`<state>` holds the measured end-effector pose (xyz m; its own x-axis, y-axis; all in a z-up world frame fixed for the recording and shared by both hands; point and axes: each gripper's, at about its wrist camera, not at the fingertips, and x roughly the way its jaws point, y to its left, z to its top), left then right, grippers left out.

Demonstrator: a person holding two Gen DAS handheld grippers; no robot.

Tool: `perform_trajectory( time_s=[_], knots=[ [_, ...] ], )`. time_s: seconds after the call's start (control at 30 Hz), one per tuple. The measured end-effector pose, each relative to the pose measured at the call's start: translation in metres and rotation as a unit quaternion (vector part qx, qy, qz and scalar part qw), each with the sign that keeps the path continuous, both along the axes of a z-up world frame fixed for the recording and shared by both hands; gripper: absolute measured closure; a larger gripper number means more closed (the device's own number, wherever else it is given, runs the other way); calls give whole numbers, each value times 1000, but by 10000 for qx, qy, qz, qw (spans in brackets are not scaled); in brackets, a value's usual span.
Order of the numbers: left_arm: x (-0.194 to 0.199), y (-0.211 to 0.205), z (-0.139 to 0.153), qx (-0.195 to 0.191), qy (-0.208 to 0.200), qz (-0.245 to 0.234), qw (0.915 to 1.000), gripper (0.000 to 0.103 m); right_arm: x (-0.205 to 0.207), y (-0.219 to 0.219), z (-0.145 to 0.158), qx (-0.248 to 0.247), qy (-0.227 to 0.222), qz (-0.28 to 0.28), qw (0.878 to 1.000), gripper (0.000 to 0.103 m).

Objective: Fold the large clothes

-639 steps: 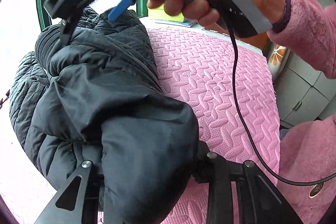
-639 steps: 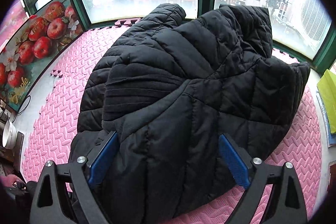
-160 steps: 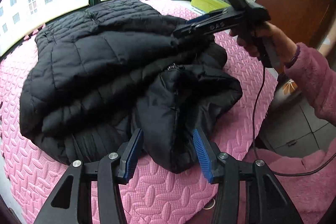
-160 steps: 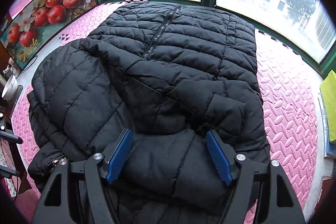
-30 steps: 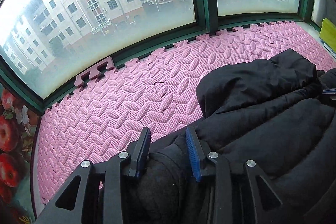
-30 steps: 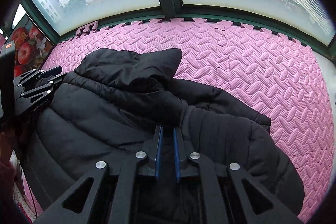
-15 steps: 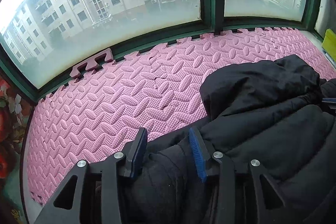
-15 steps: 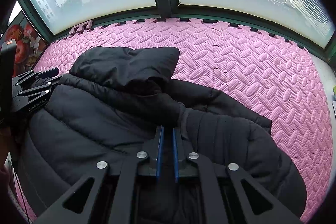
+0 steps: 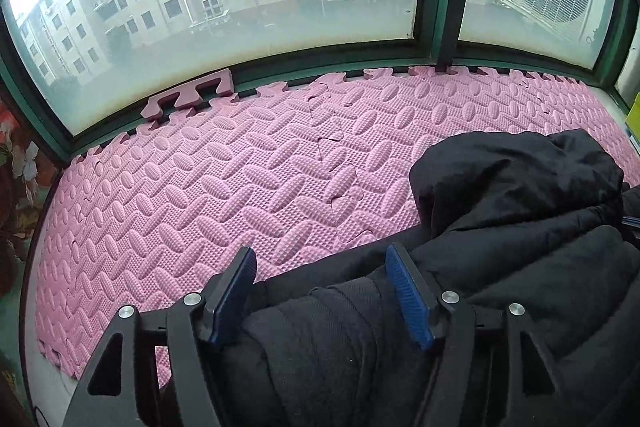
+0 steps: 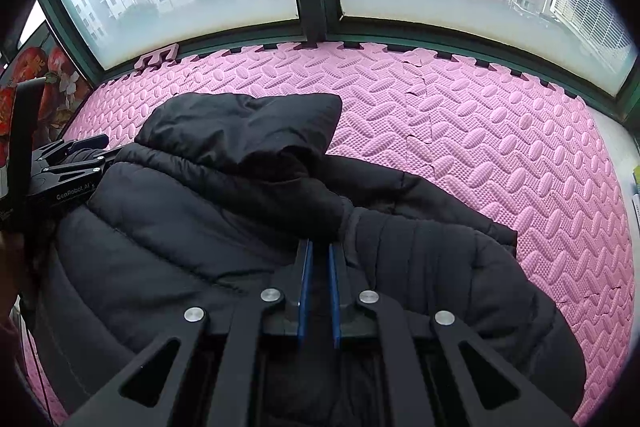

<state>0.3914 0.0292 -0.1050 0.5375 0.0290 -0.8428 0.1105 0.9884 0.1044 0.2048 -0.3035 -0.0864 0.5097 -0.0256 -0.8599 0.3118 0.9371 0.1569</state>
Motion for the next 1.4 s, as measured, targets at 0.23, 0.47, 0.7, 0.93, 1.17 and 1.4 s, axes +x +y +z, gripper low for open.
perform_trajectory(
  time_s=[0.23,0.47,0.7,0.93,1.17,1.4],
  knots=[
    [2,2,-2,-48,36,-4,10000,31,16,20,30,-474,36,191,9987,90],
    [2,3,0,-41,33,0,10000,31,57,35,37,-260,-17,440,9987,90],
    [3,4,0,-71,57,21,10000,30,81,19,-9,77,527,125,9985,96],
    [-7,2,13,76,-117,93,9999,29,47,30,31,-107,97,307,9994,90],
    [-71,-12,98,-282,-1015,-305,9940,31,-14,64,56,-163,-53,991,9949,90],
    [-180,-66,130,-434,-1115,-1412,9827,31,-44,85,59,-76,-330,1138,9929,90]
  ],
)
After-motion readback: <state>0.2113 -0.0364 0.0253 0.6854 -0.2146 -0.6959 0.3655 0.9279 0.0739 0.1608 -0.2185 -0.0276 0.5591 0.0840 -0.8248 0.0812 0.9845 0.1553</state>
